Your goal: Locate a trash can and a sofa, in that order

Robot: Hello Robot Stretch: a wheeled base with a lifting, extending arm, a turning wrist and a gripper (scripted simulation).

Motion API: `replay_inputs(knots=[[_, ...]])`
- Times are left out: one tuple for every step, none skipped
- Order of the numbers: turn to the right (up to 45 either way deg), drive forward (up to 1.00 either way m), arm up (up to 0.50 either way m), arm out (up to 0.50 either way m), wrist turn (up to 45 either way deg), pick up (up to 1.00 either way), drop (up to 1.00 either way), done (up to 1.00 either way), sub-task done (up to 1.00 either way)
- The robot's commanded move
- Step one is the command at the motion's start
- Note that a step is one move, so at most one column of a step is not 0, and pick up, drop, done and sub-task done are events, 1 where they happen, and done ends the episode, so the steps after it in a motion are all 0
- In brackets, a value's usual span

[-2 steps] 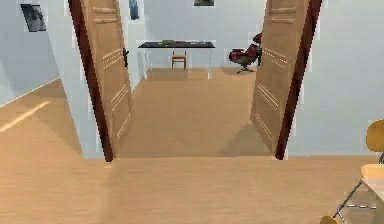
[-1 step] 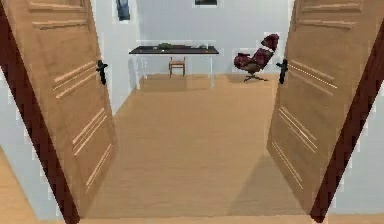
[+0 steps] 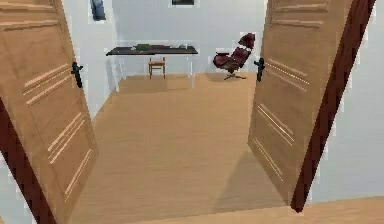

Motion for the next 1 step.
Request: replay_inputs(knots=[[3.0, 0.0, 0.0, 0.0, 0.0, 0.0, 0.0, 0.0, 0.0]])
